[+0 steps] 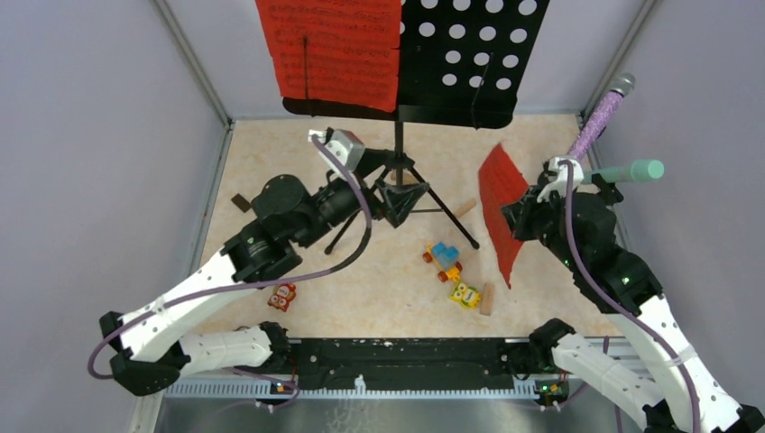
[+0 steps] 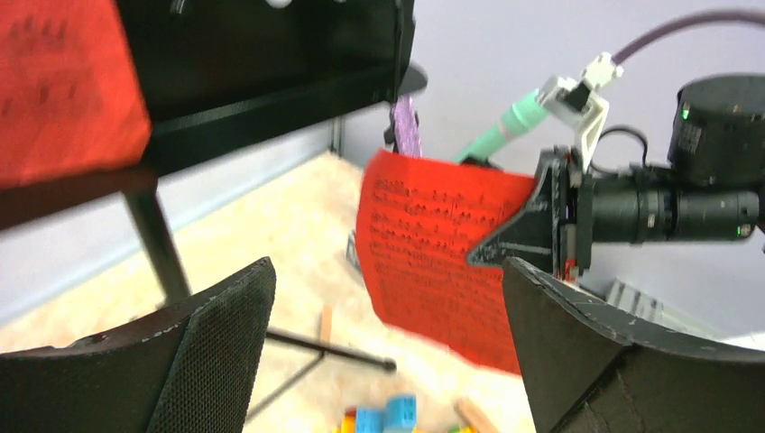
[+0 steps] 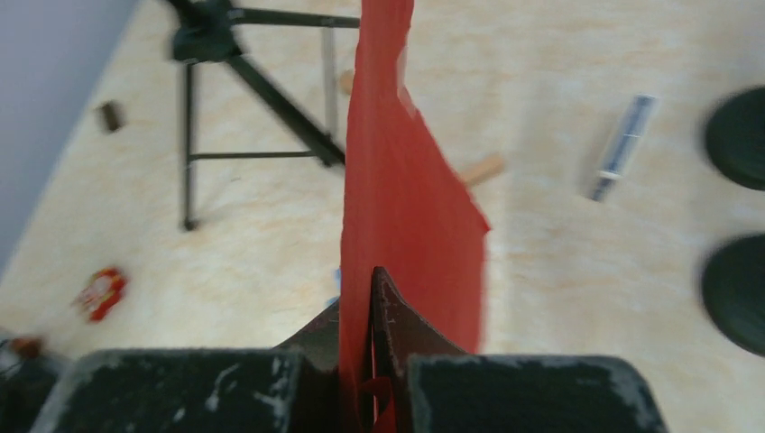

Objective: Pack up the instrument practice props

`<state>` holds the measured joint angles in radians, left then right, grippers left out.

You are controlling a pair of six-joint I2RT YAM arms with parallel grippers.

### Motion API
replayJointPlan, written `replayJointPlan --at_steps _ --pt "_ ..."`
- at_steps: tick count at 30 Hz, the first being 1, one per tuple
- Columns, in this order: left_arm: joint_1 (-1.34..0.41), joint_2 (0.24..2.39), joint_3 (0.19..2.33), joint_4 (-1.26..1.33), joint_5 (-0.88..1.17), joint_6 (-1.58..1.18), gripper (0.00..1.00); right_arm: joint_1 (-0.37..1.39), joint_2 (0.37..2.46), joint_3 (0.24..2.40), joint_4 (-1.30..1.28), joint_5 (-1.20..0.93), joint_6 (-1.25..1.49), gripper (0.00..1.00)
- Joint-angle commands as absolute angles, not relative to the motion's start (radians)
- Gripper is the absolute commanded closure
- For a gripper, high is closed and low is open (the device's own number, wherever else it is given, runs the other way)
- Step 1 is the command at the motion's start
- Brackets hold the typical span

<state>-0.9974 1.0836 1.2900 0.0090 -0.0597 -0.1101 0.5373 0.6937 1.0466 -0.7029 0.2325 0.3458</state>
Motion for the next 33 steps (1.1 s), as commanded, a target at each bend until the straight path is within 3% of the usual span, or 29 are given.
replayJointPlan --at_steps 1,3,6,11,17,25,33 --pt "-0.998 0.924 1.198 -0.169 -0.108 -0.188 0.01 0.532 0.62 0.971 -0.406 -0.223 0.425 1.0" --pt "-0.999 0.824 1.14 -0.236 -0.178 -0.224 0.01 0.537 0.599 0.91 -0.301 -0.342 0.501 1.0" --pt "-0.999 0.692 1.075 -0.309 -0.275 -0.274 0.01 0.605 0.591 0.851 -0.232 -0.351 0.546 1.0" --pt "-0.999 0.57 1.097 -0.438 -0.393 -0.299 0.01 0.908 0.692 0.865 -0.225 -0.118 0.45 1.0" --pt "-0.999 0.562 1.207 -0.507 -0.438 -0.269 0.01 1.268 1.053 0.963 -0.034 0.1 0.294 1.0" --pt "-0.999 0.581 1.349 -0.538 -0.475 -0.199 0.01 1.292 1.531 1.308 0.108 0.05 0.216 1.0" --pt "-0.999 0.592 1.393 -0.559 -0.486 -0.183 0.01 1.244 1.941 1.727 0.091 0.216 0.205 1.0"
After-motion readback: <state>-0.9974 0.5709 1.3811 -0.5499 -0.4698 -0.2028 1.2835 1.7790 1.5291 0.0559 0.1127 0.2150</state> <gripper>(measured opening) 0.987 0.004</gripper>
